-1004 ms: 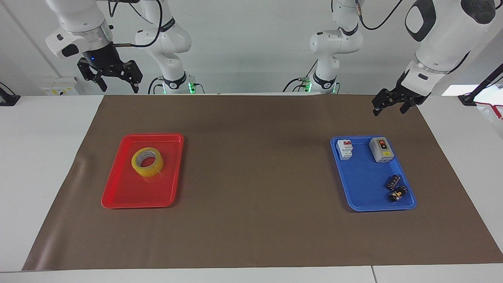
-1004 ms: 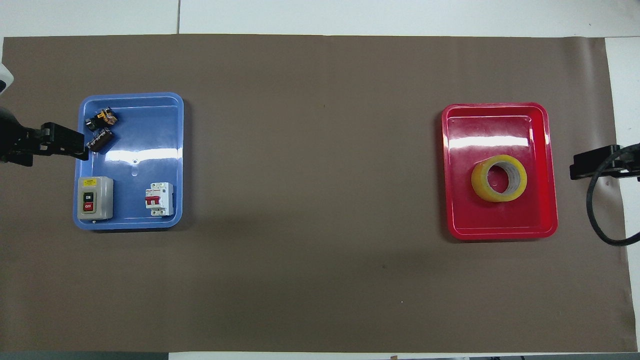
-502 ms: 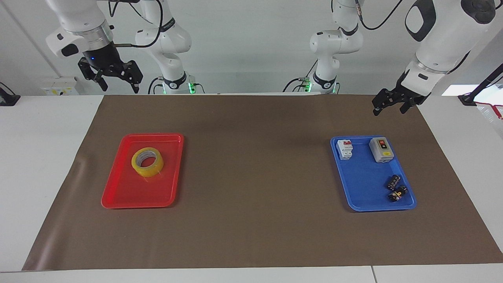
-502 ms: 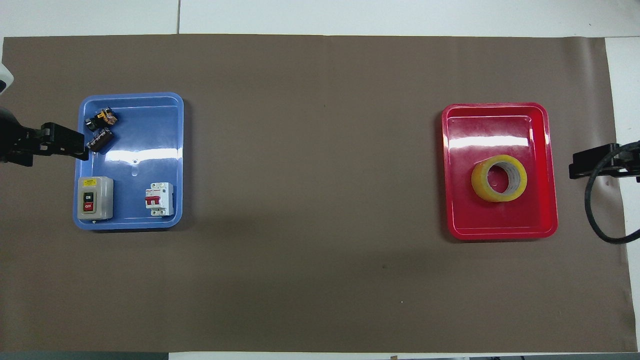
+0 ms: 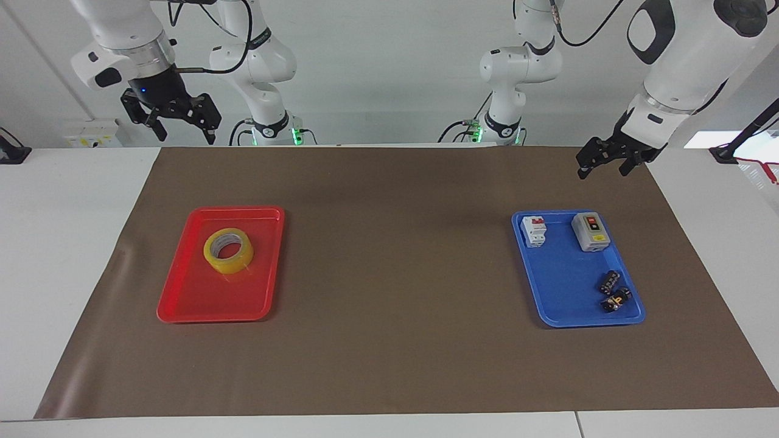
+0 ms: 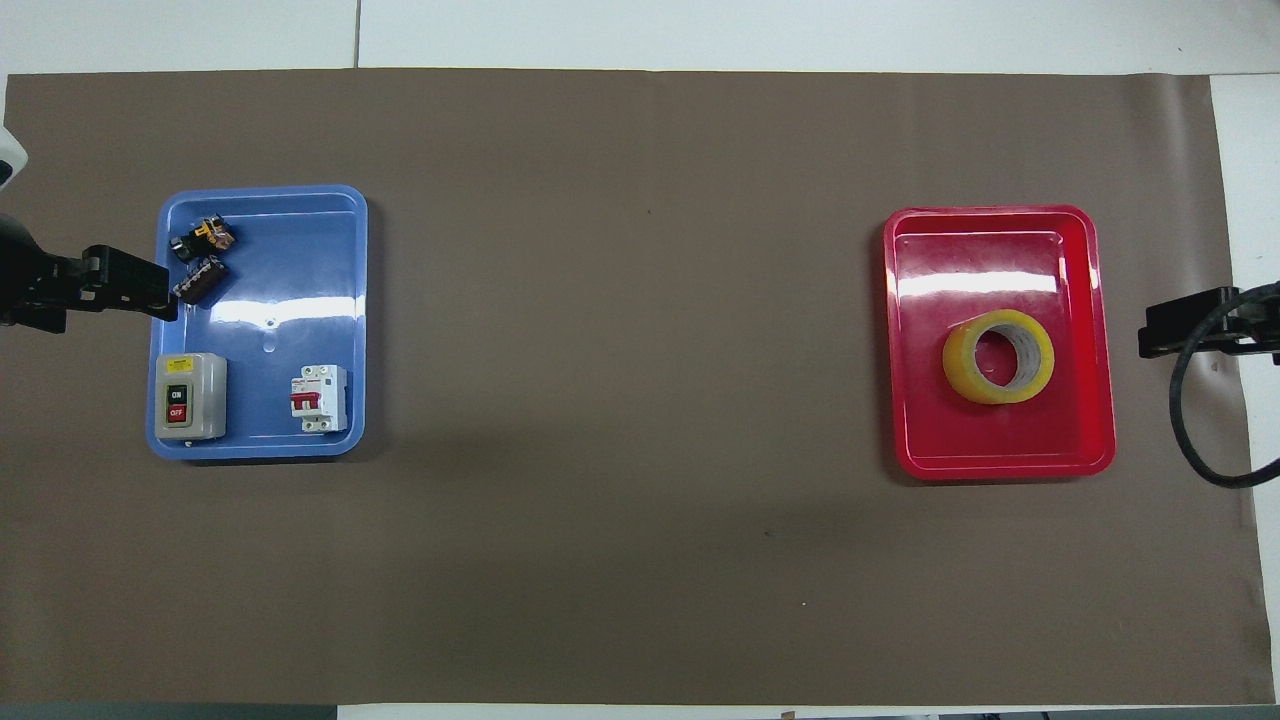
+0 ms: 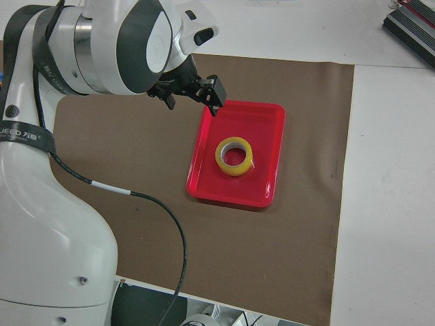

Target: Place and move tape with both arms

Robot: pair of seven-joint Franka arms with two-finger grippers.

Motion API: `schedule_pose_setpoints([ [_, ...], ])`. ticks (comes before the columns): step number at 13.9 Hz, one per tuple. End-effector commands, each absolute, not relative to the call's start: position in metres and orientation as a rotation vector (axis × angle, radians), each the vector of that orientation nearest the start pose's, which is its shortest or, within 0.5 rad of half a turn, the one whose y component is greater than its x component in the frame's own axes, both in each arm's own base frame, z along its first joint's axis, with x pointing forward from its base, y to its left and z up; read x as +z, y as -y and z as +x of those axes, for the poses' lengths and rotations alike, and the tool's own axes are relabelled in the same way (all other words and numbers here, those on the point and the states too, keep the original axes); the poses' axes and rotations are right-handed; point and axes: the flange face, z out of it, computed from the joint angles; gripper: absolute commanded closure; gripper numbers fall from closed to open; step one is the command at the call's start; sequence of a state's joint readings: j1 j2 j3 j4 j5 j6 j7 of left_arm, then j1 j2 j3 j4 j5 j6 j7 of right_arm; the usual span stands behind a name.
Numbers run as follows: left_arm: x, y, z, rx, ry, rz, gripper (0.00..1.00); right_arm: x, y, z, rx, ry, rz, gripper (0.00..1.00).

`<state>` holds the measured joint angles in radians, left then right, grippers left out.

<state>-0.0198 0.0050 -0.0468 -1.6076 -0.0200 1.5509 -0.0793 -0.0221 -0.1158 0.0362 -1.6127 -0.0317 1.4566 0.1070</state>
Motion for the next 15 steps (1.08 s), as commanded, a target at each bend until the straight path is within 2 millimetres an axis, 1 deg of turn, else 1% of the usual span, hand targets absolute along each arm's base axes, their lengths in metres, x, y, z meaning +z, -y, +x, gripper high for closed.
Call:
schedule_pose_setpoints([
  [1,0.604,0.037,0.544,0.114,0.022,-3.179,0.00,0.661,0.009,0.525,0.102,-0.209,-3.168,0.00],
  [2,0.604,0.037,0.544,0.114,0.022,-3.179,0.00,0.658,0.010,0.535,0.112,-0.210,-3.170,0.00],
  [3,0.604,0.037,0.544,0.114,0.022,-3.179,0.00,0.657,0.008,0.538,0.109,-0.203,-3.166,0.00],
  [6,0.604,0.037,0.544,0.114,0.022,-3.179,0.00,0.654,0.001,0.538,0.126,-0.183,-3.163,0.00],
  [7,0.604,0.037,0.544,0.114,0.022,-3.179,0.00,0.656,0.001,0.537,0.126,-0.183,-3.163,0.00],
  [9,0.604,0.037,0.544,0.116,0.022,-3.179,0.00,0.655,0.009,0.537,0.127,-0.202,-3.161,0.00],
  [11,0.604,0.037,0.544,0.114,0.022,-3.179,0.00,0.657,0.009,0.536,0.122,-0.205,-3.161,0.00],
  [15,0.604,0.037,0.544,0.114,0.022,-3.179,0.00,0.656,0.004,0.535,0.124,-0.188,-3.164,0.00],
])
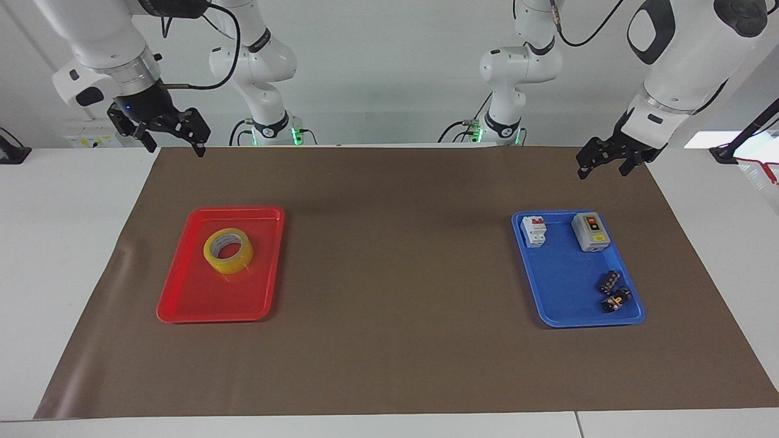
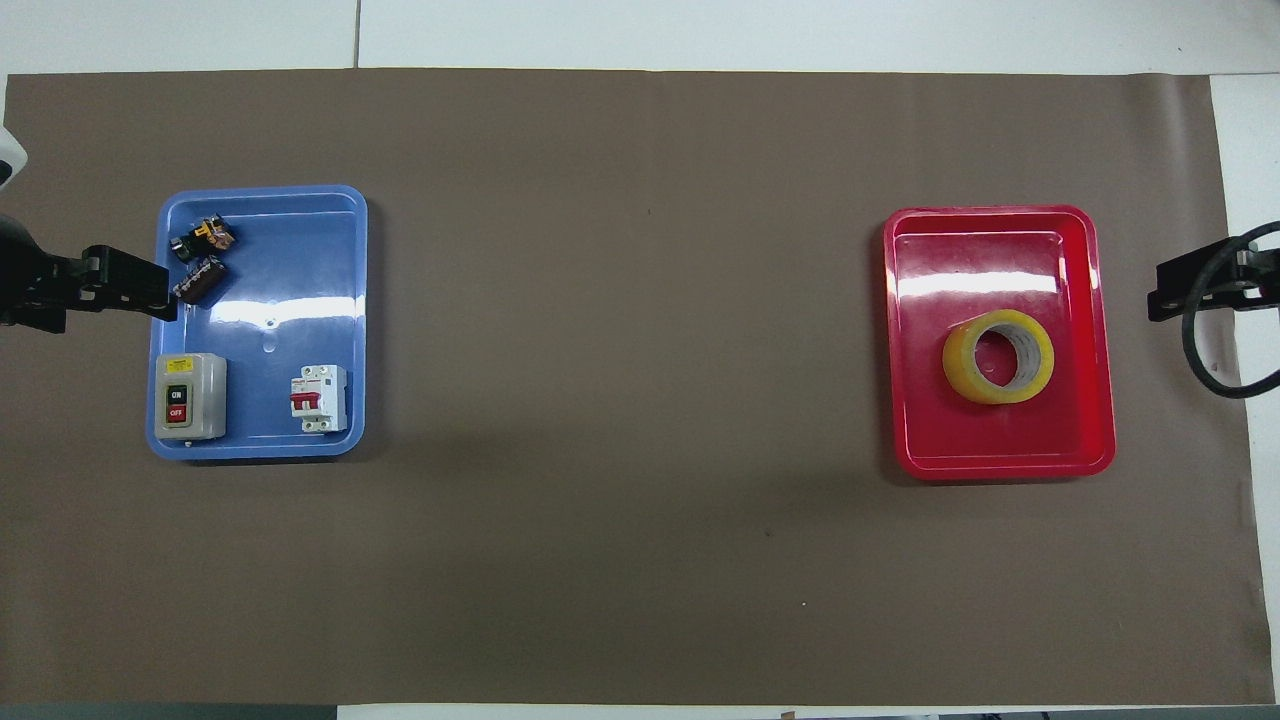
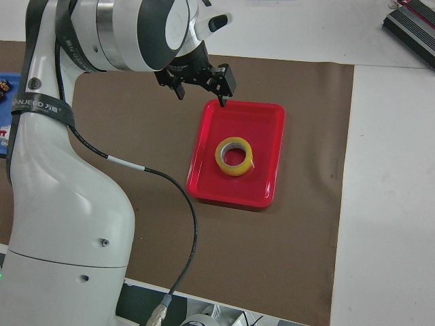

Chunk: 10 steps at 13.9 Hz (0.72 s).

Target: Place and move tape with both arms

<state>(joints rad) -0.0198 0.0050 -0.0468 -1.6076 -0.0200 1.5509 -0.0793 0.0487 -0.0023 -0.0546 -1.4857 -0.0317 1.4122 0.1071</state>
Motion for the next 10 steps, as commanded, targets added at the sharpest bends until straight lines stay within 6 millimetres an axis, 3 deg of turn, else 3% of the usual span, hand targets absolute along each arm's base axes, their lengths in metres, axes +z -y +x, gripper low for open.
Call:
schedule_pose_setpoints([
  [1,0.6039,0.0366,0.5444,0.114,0.022,-3.177,0.00,0.6549,0.0035,0.5332,0.129,-0.183,-3.165,0.00],
  [10,0.6039,0.0368,0.5444,0.114,0.022,-3.179,0.00,0.6551,0.0020,0.5351,0.112,-0.179,-3.167,0.00],
])
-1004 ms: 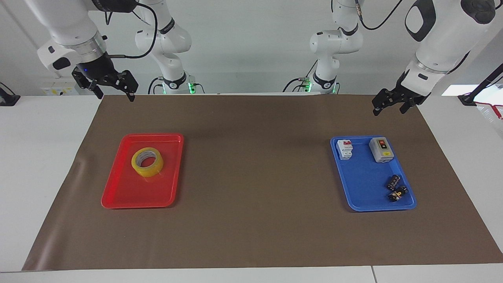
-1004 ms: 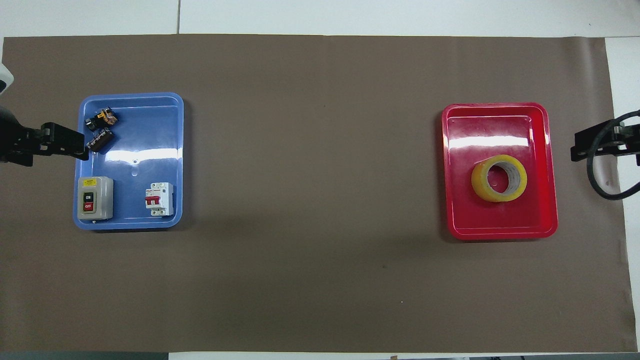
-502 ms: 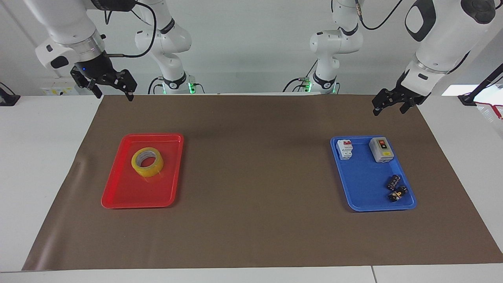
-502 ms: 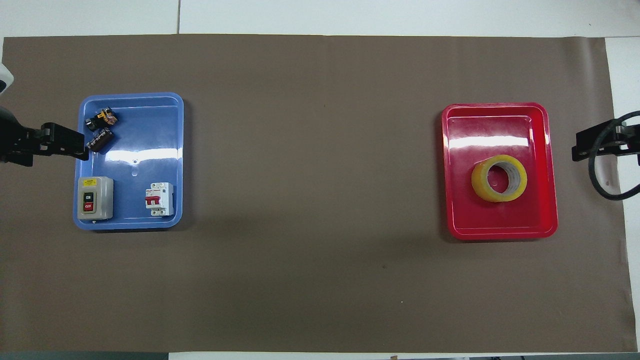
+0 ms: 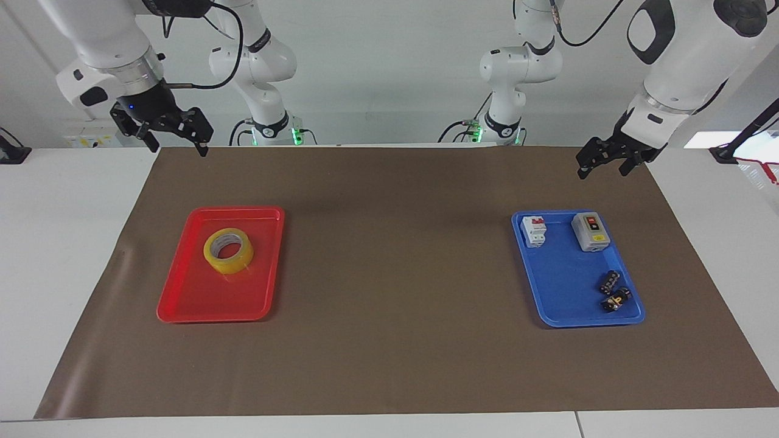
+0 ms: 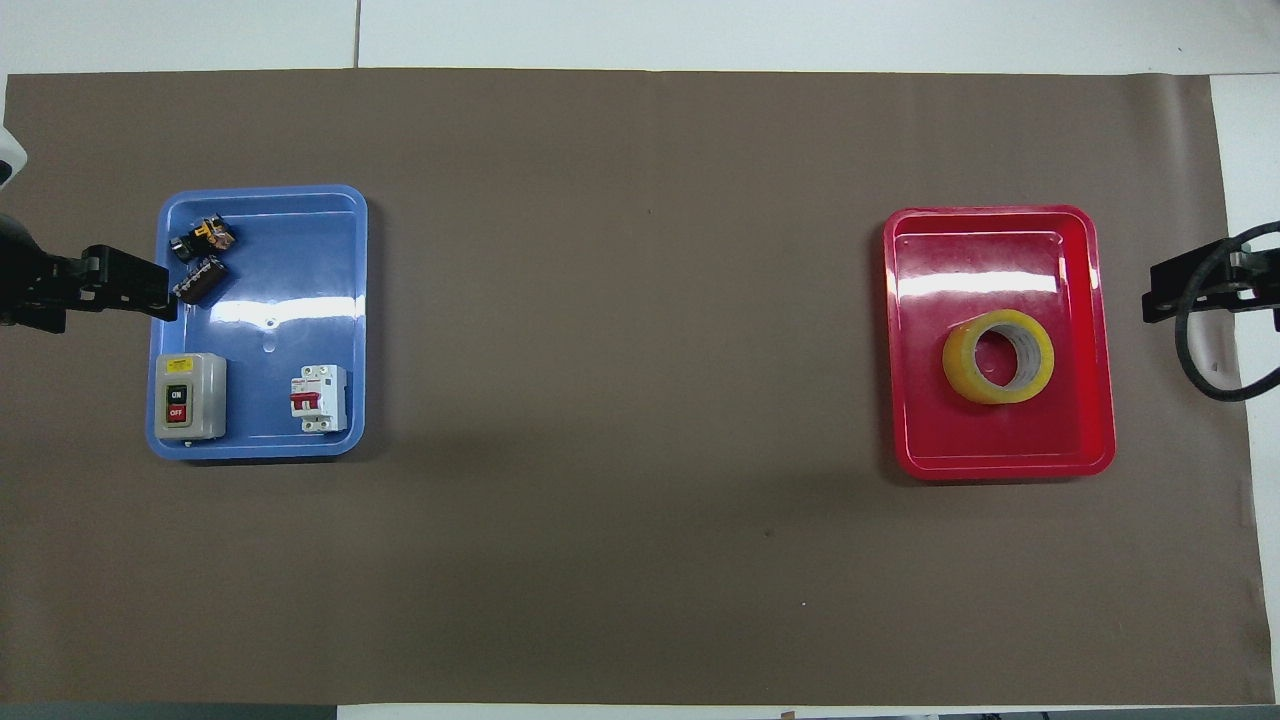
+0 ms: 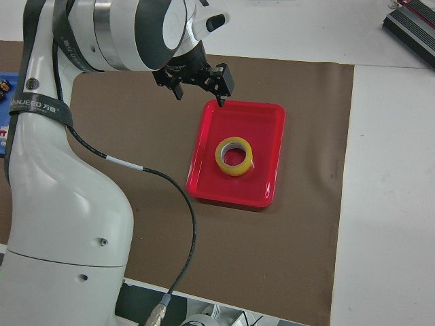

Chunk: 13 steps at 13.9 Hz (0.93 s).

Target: Place and move tape with both arms

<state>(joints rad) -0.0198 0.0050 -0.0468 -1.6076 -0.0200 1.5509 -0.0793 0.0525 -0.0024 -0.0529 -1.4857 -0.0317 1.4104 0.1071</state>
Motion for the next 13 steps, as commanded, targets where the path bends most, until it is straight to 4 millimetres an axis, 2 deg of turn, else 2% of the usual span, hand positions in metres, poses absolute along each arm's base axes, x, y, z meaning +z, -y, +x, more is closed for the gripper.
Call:
schedule_pose_setpoints([
  [1,0.6039,0.0368,0.5444,0.114,0.022,-3.179,0.00,0.6559,0.0020,0.5346,0.109,-0.179,-3.167,0.00],
  [13,0.6039,0.0368,0.5444,0.114,0.022,-3.179,0.00,0.6566,0.0042,0.5384,0.063,-0.124,-3.189,0.00],
])
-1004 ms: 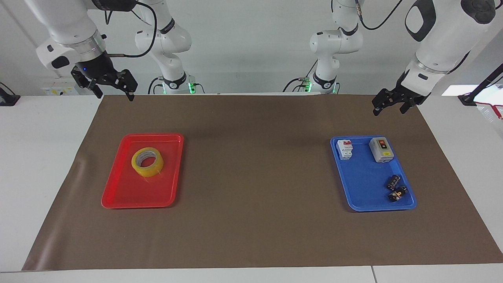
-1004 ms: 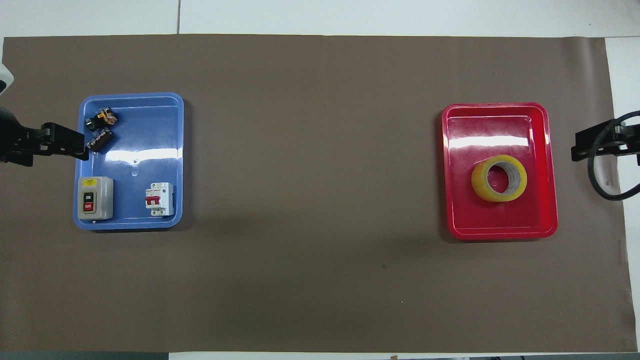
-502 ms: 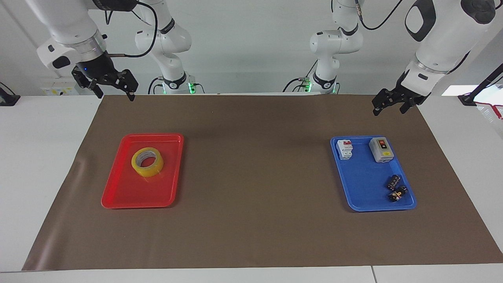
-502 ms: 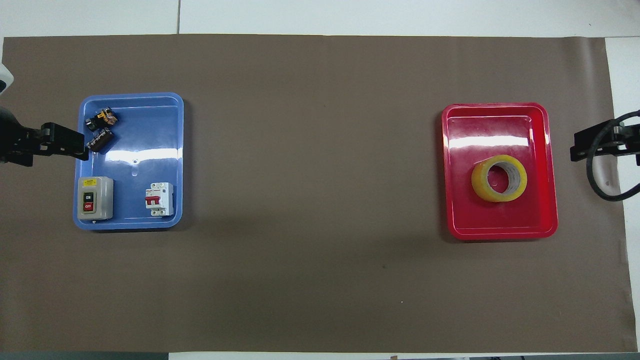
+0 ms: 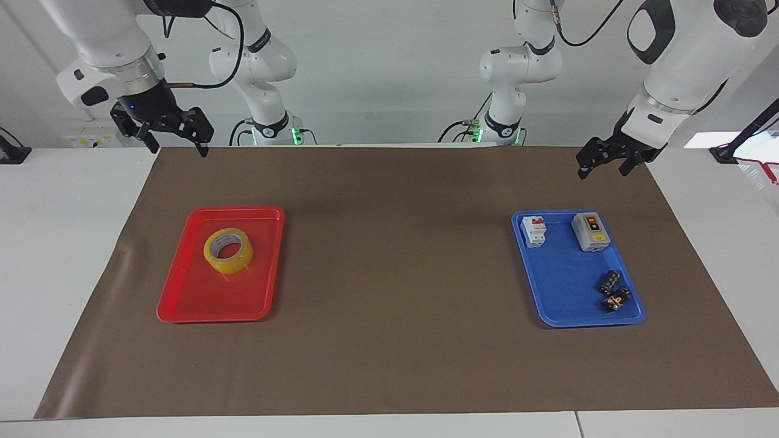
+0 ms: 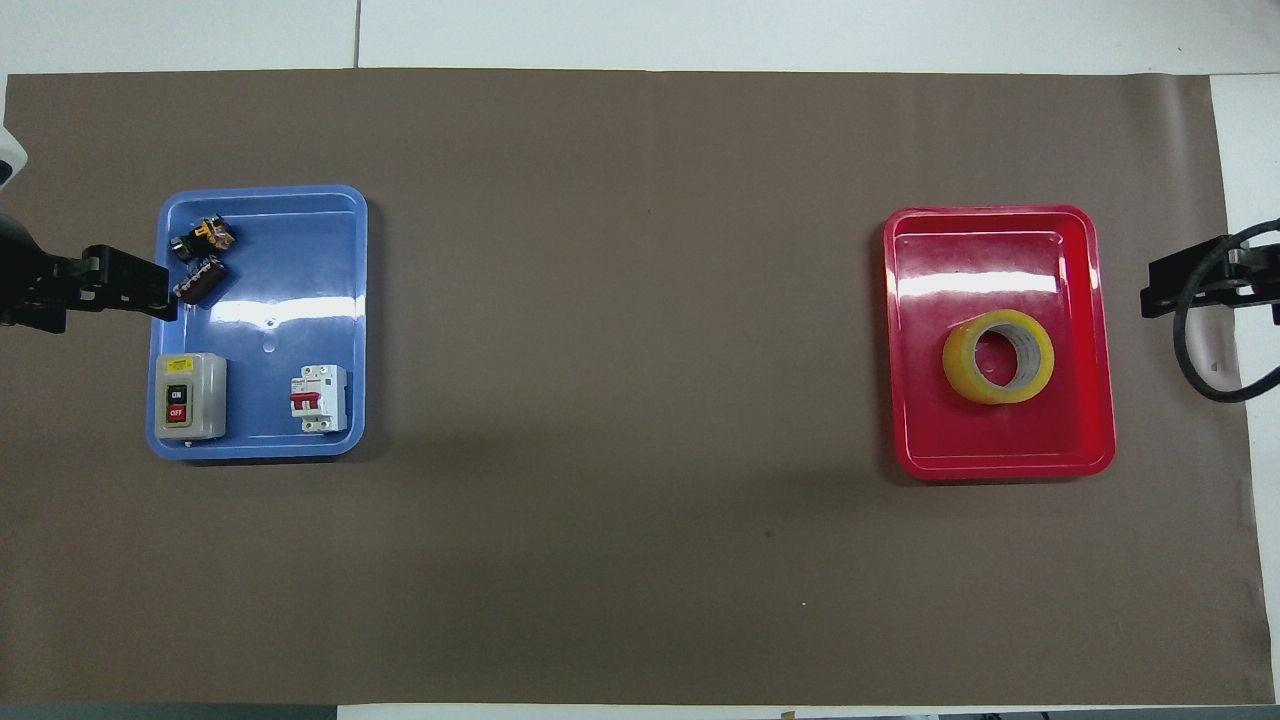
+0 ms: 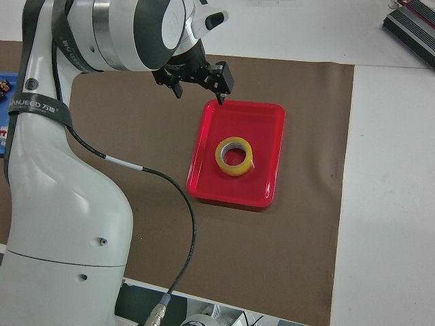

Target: Place and move tape with both arms

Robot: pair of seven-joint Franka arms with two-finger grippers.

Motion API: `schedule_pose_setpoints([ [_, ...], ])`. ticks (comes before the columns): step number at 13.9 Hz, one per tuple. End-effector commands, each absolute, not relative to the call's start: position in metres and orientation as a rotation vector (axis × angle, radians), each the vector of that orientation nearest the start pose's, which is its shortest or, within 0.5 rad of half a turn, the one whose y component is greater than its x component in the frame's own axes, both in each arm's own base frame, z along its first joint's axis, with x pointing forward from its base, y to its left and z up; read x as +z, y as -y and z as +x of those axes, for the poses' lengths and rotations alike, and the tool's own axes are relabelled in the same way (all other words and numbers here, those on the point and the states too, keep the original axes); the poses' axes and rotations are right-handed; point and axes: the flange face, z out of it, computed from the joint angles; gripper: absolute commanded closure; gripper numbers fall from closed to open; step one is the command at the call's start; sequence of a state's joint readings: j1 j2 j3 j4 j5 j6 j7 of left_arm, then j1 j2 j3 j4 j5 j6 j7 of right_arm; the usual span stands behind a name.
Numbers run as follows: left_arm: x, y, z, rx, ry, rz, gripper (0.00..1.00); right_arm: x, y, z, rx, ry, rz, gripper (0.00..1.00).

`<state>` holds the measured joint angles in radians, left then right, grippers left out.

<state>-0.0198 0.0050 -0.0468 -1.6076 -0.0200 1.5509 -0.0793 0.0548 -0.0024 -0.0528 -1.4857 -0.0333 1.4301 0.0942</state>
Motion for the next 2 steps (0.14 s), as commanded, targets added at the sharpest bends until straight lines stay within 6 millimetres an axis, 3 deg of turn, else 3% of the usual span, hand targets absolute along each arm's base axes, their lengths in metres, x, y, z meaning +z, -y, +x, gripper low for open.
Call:
schedule_pose_setpoints([
  [1,0.6039,0.0368,0.5444,0.114,0.022,-3.179,0.00,0.6556,0.0044,0.5385,0.070,-0.122,-3.190,0.00],
  [2,0.6039,0.0368,0.5444,0.114,0.022,-3.179,0.00,0.6555,0.0036,0.5384,0.073,-0.119,-3.190,0.00],
])
